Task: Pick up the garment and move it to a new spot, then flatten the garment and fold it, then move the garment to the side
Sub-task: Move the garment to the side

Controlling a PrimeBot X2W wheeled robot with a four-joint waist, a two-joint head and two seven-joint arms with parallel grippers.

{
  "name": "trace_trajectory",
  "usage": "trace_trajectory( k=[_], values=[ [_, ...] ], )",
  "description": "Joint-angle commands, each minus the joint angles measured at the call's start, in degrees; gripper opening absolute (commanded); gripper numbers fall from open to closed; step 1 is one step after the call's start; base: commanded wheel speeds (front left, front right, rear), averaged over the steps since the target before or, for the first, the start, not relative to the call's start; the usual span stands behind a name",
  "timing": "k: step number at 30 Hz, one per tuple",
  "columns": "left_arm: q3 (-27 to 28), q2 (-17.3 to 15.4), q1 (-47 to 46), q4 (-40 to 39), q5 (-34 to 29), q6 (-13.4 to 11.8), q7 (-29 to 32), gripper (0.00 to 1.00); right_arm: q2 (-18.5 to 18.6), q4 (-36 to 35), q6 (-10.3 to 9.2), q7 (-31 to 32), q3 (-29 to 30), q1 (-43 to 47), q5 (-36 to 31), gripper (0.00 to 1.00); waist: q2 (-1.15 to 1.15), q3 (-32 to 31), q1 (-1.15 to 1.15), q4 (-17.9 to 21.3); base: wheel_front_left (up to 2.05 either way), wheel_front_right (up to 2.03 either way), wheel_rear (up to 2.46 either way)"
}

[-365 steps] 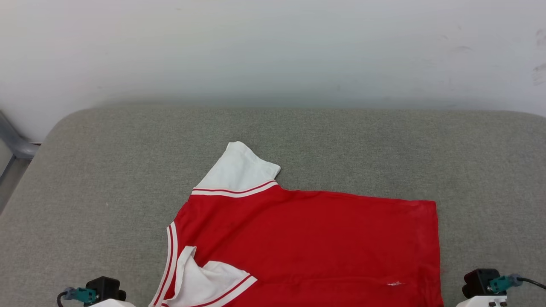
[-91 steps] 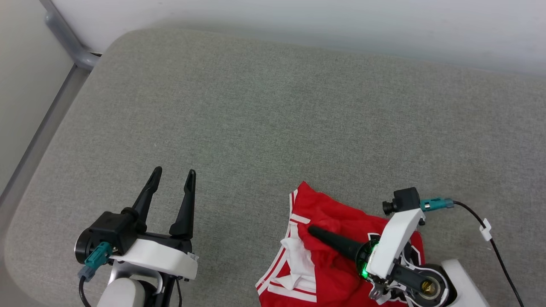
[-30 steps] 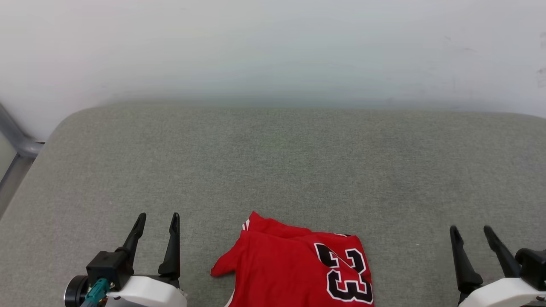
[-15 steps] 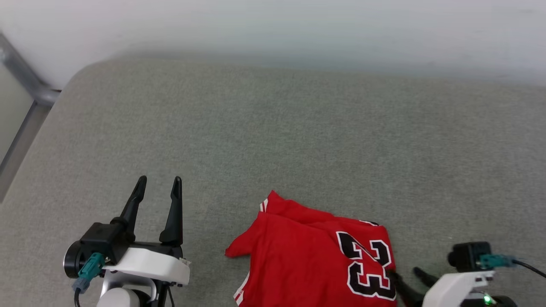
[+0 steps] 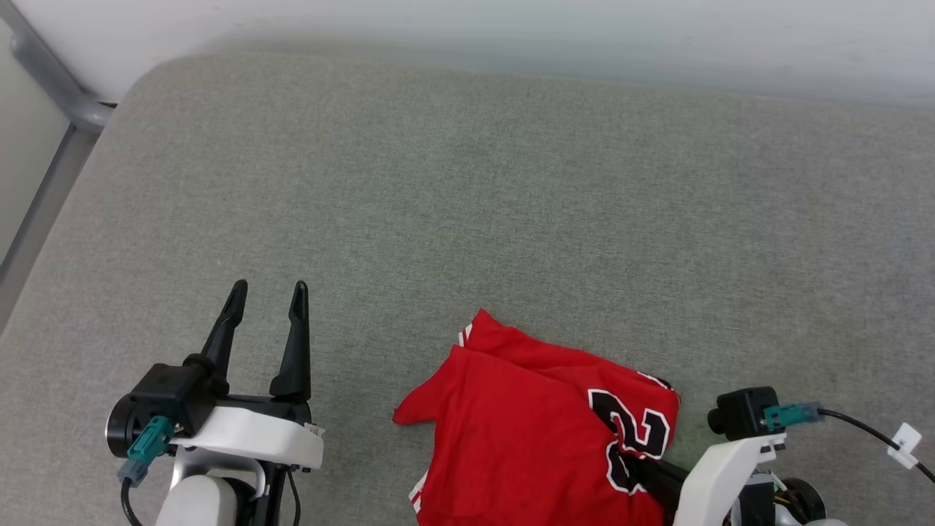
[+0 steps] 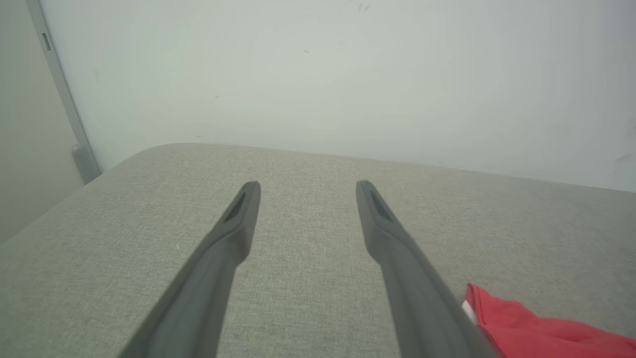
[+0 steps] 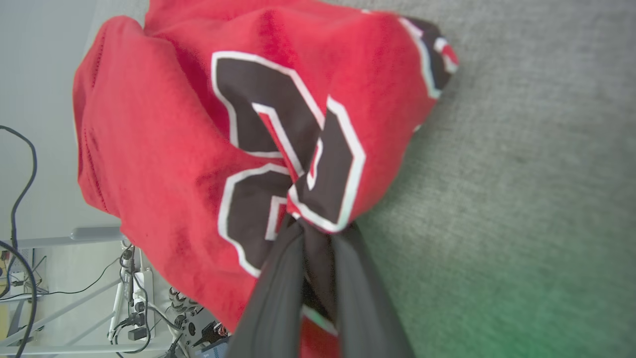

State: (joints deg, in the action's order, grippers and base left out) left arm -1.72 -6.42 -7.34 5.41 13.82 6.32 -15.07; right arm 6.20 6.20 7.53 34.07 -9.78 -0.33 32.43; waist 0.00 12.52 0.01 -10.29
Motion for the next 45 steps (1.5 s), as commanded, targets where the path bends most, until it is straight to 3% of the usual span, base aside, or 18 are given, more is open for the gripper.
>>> trace_trajectory(
  k=[1,9,16,21,29,37,45],
  values=[
    [0.05,0.24,-0.12,0.10,-0.19,0.11,-0.13,1.00,0.28,0.73,-0.09,-0.13,-0.73,-0.16,0.02,0.00,0.00,-0.41,-0.01,0.40,0.00,0.00,0.00],
    [0.74,-0.38,1.04,-0.21,-2.42,0.12,-0.12,1.00,4.19,-4.35,-0.07,-0.88,-2.95,-1.87,-2.33,0.00,0.00,-2.89,-0.01,4.66,0.00,0.00,0.00],
    [0.98,-0.38,1.95,-2.37,-3.47,0.12,-0.13,1.00,8.86,-6.52,-0.07,2.04,0.01,-1.54,-5.97,0.00,0.00,-2.59,-0.01,12.11,0.00,0.00,0.00],
    [0.86,-1.21,0.55,-4.45,-4.05,0.41,-0.12,1.00,10.68,-6.39,-0.07,2.43,2.59,-3.78,-8.26,0.00,0.00,0.67,-0.01,18.31,0.00,0.00,0.00],
    [-0.89,-4.57,-4.27,-8.02,-4.39,0.85,0.00,1.00,9.81,-3.54,-0.09,-1.74,6.59,-12.60,-12.95,0.00,0.00,10.38,-0.01,26.09,0.00,0.00,0.00],
    [-2.22,-8.69,-8.89,-11.78,-3.53,1.01,1.18,1.00,10.58,1.07,-0.08,-5.18,16.51,-22.28,-20.62,0.00,0.00,17.29,-0.01,28.75,0.00,0.00,0.00],
    [-4.23,-11.22,-13.46,-16.93,-2.61,1.10,3.21,1.00,15.23,5.96,-0.08,-6.24,29.64,-29.63,-28.60,0.00,0.00,22.84,-0.01,26.44,0.00,0.00,0.00]
  ],
)
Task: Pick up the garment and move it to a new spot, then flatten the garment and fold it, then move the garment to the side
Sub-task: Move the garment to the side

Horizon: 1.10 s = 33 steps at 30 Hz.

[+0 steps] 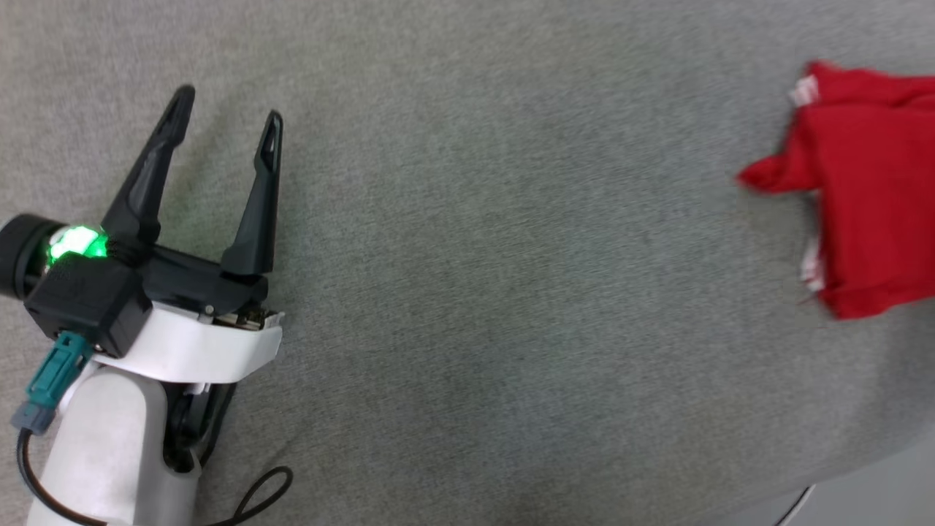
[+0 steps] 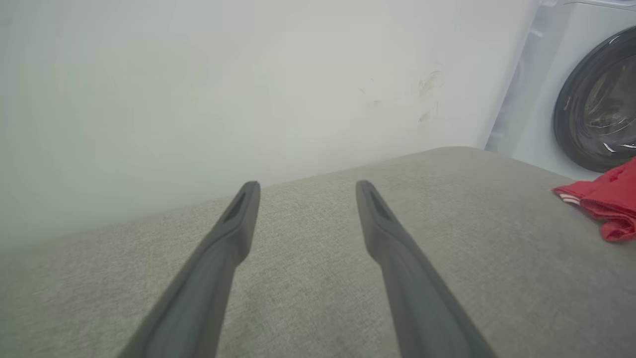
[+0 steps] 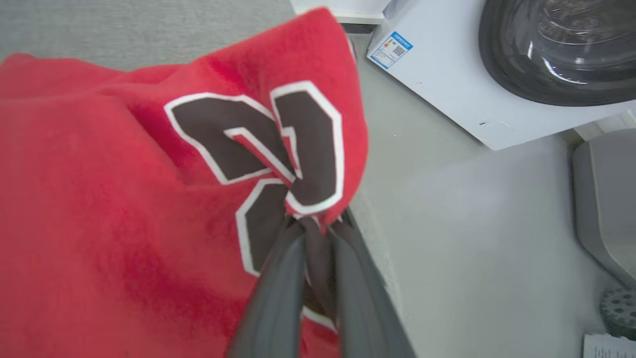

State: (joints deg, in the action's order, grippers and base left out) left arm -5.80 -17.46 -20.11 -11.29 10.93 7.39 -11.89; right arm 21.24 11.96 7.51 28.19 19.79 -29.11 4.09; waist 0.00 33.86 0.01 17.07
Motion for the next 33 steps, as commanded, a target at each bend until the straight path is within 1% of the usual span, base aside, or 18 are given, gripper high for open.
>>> trace_trajectory(
  k=[1,2,6,12,13,14,15,19,20,25,29,33],
  values=[
    [-0.37,-0.36,-0.99,-0.71,0.36,0.04,0.27,1.00,0.02,0.60,-0.06,-0.90,2.24,-1.74,-1.24,0.00,0.00,1.96,-0.01,-1.24,0.00,0.00,0.00],
    [-0.59,-0.52,-1.46,-1.15,0.43,0.05,0.43,1.00,0.15,0.96,-0.07,-1.20,4.06,-2.22,-2.86,0.00,0.00,2.45,-0.01,-1.66,0.00,0.00,0.00],
    [-1.97,-0.95,-2.67,-2.51,0.88,0.07,0.53,1.00,-1.31,3.02,-0.07,-3.83,10.55,-4.36,-6.20,0.00,0.00,4.16,-0.01,-3.28,0.00,0.00,0.00],
    [-2.98,-1.61,-3.45,-3.89,1.40,0.09,0.93,1.00,-3.74,7.26,-0.06,-8.75,16.40,-7.14,-11.54,0.00,0.00,6.19,-0.01,-4.55,0.00,0.00,0.00],
    [-3.13,-1.75,-3.47,-3.84,1.56,0.09,0.97,1.00,-4.32,8.24,-0.06,-9.34,17.39,-7.58,-12.59,0.31,0.00,6.28,-0.01,-4.68,0.00,0.00,0.00],
    [-3.23,-1.85,-3.51,-3.75,1.73,0.10,0.93,1.00,-4.70,9.00,-0.05,-10.13,18.27,-7.93,-13.58,0.48,0.00,6.31,-0.01,-4.79,0.00,0.00,0.00],
    [-3.28,-1.95,-3.54,-3.54,1.80,0.10,0.96,1.00,-4.94,9.70,-0.06,-10.98,19.29,-8.29,-14.68,1.00,0.00,6.29,-0.01,-4.92,0.00,0.00,0.00],
    [-3.54,-1.82,-3.09,-2.47,2.21,0.02,0.48,1.00,-5.84,11.57,-0.06,-16.56,22.33,-9.01,-19.33,1.00,0.00,5.11,-0.01,-5.26,0.00,0.00,0.00],
    [-3.54,-1.82,-3.09,-2.47,2.21,0.02,0.48,1.00,-5.84,11.57,-0.06,-16.56,22.33,-9.01,-19.33,1.00,0.00,5.11,-0.01,-5.26,0.00,0.00,0.00],
    [-4.01,-0.83,-1.41,-0.32,2.76,-0.49,-0.49,1.00,-6.08,13.76,-0.06,-23.96,25.97,-9.58,-23.52,1.00,0.00,1.59,-0.01,-5.84,0.00,0.00,0.00],
    [-4.55,0.50,0.06,1.99,3.21,-0.97,-1.43,1.00,-5.61,15.04,-0.06,-28.81,25.69,-8.35,-25.56,1.00,0.00,-2.58,-0.01,-7.30,0.00,0.00,0.00],
    [-4.98,1.92,2.03,4.60,3.69,-1.75,-2.23,1.00,-6.76,16.57,-0.06,-33.01,24.02,-6.51,-25.65,1.00,0.00,-7.15,-0.01,-9.06,0.00,0.00,0.00]
  ],
)
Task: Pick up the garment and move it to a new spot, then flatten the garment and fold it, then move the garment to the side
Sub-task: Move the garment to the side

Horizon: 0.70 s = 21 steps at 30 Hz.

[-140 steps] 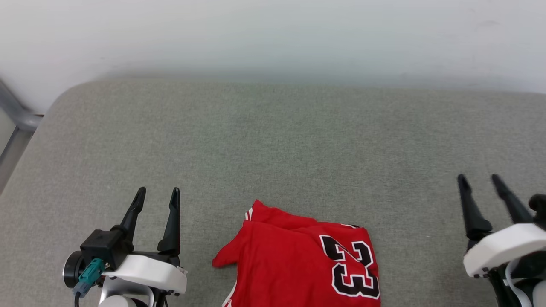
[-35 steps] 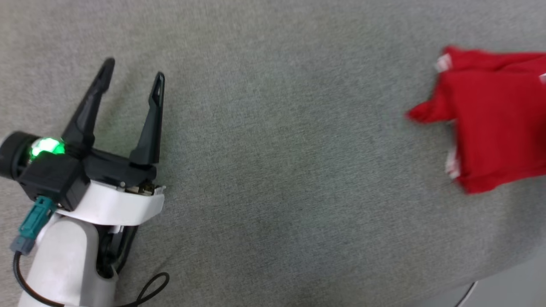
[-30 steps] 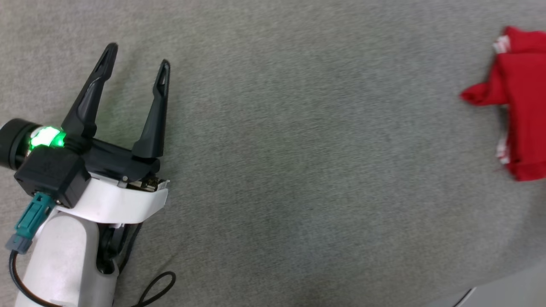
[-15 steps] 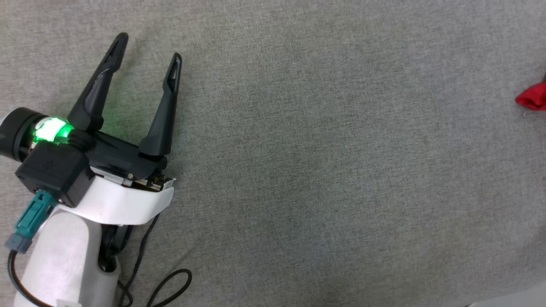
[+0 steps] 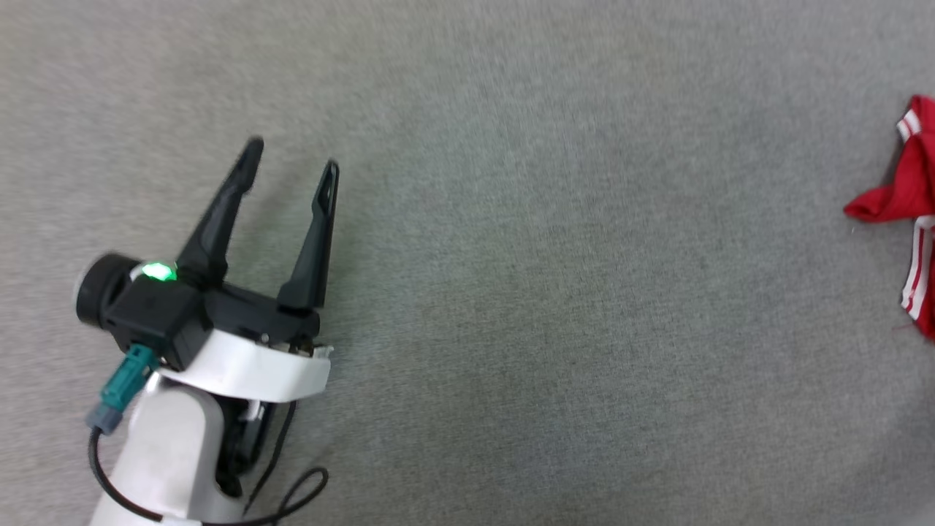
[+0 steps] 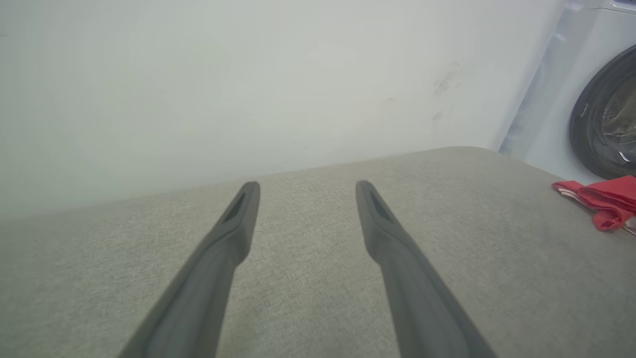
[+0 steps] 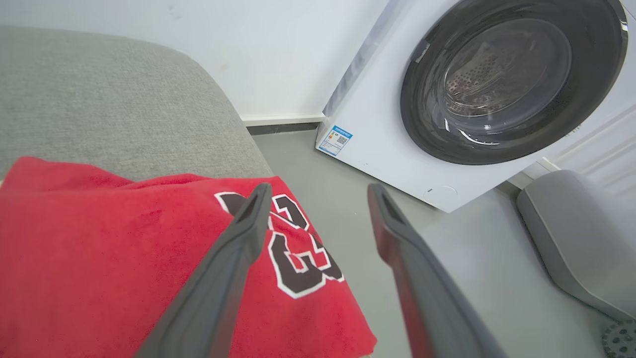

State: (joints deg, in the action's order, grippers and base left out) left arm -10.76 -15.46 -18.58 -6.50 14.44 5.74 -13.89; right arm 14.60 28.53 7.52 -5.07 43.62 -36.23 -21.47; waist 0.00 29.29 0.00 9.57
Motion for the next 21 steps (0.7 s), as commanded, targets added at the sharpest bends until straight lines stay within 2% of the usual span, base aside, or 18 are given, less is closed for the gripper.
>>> trace_trajectory(
  k=[1,6,11,16,21],
  values=[
    [0.01,0.35,1.18,0.45,0.38,-0.29,-0.41,1.00,-0.45,0.36,-0.07,-1.02,-0.30,1.08,0.61,1.00,0.00,-3.65,0.00,-1.90,0.00,0.00,0.00],
    [0.84,2.17,4.95,3.80,1.31,-1.92,-0.95,1.00,-2.25,1.81,-0.07,-5.46,-3.31,5.78,4.32,1.00,0.00,-9.24,0.00,-3.48,0.00,0.00,0.00],
    [1.63,3.76,8.44,6.20,1.99,-3.09,-1.22,1.00,-5.27,-0.76,-0.07,-7.65,-6.27,11.96,8.21,1.00,0.00,-13.54,0.00,-5.03,0.00,0.00,0.00],
    [2.14,4.77,10.70,8.39,2.35,-3.35,-1.33,1.00,-9.18,-6.95,-0.07,-8.31,-9.87,18.32,10.73,1.00,0.00,-16.77,0.00,-6.99,0.00,0.00,0.00],
    [2.68,5.99,12.68,10.19,2.14,-3.35,-1.33,1.00,-11.40,-15.03,-0.06,-7.11,-14.57,25.34,13.55,1.00,0.00,-20.01,0.00,-9.19,0.00,0.00,0.00]
  ],
)
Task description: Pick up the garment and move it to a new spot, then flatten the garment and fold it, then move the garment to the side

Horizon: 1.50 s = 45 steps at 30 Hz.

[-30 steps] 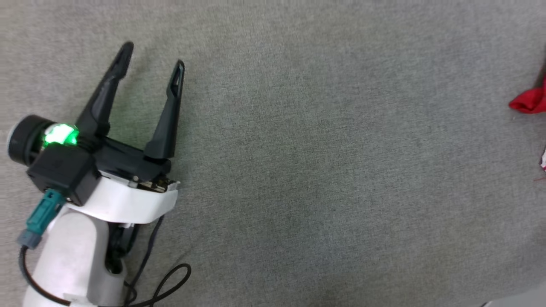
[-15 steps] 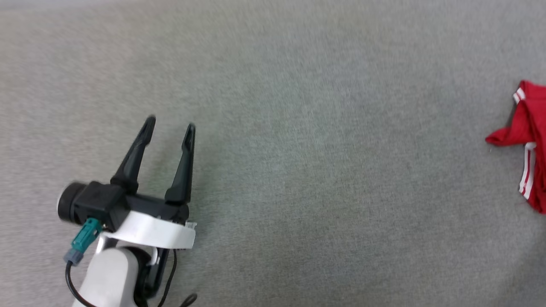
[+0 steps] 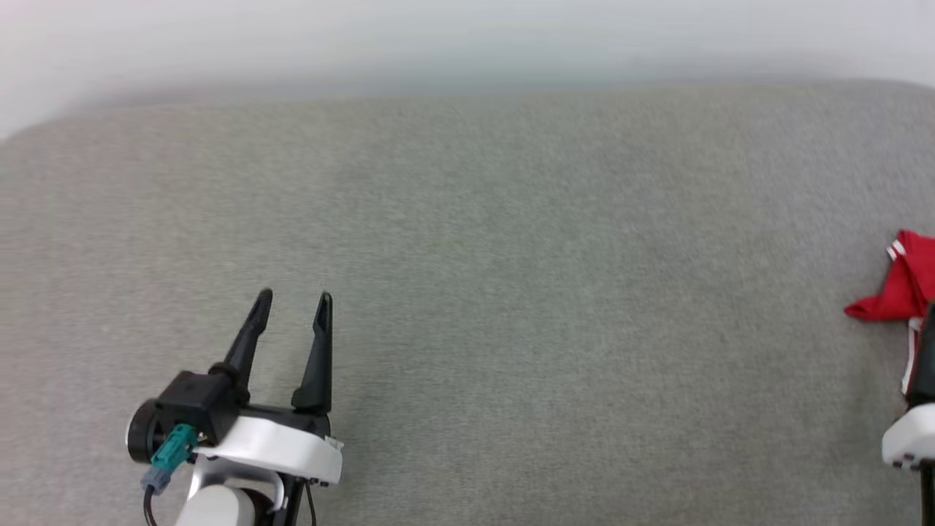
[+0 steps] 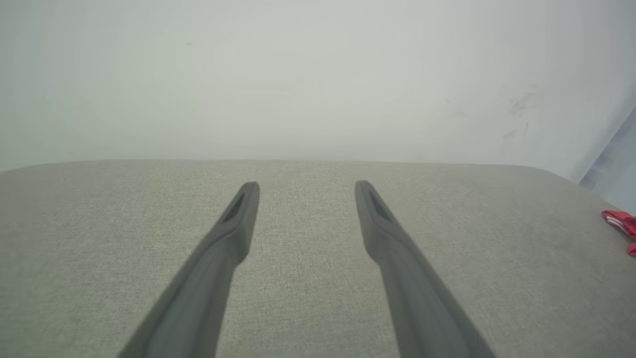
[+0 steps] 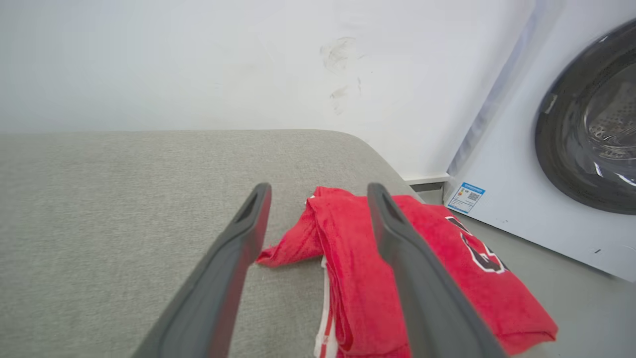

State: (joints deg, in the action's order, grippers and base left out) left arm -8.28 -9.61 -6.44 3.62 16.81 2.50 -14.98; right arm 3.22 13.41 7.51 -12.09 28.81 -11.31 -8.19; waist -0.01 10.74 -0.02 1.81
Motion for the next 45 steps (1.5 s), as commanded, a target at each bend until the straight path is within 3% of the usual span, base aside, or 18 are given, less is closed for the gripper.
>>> trace_trajectory(
  k=[1,9,19,32,45],
  values=[
    [0.37,0.39,0.74,0.28,-0.33,-0.04,-0.25,1.00,-0.17,-1.61,-0.06,0.44,-0.70,1.84,0.91,1.00,0.01,-2.04,0.02,-1.90,0.00,0.00,0.00],
    [2.70,1.62,3.90,2.37,-1.11,-0.41,-0.25,1.00,-0.35,-12.06,-0.05,4.75,-11.00,11.21,8.71,1.00,0.01,-6.55,0.02,-4.12,0.00,0.00,0.00],
    [3.97,2.33,7.01,4.53,-2.89,0.28,-0.23,1.00,-0.36,-19.85,-0.05,6.96,-19.26,17.87,12.36,1.00,0.01,-10.97,0.02,-5.42,0.00,0.00,0.00],
    [4.45,2.49,8.69,5.26,-3.95,0.86,-0.21,1.00,-0.36,-25.78,-0.05,8.87,-22.10,23.52,13.87,1.00,0.01,-12.74,0.02,-4.48,0.00,0.00,0.00],
    [4.61,2.55,8.13,5.53,-4.32,1.36,-0.21,1.00,-0.37,-24.52,-0.05,8.48,-22.25,21.94,13.91,1.00,0.01,-12.26,0.02,-4.31,0.00,0.00,0.00]
  ],
)
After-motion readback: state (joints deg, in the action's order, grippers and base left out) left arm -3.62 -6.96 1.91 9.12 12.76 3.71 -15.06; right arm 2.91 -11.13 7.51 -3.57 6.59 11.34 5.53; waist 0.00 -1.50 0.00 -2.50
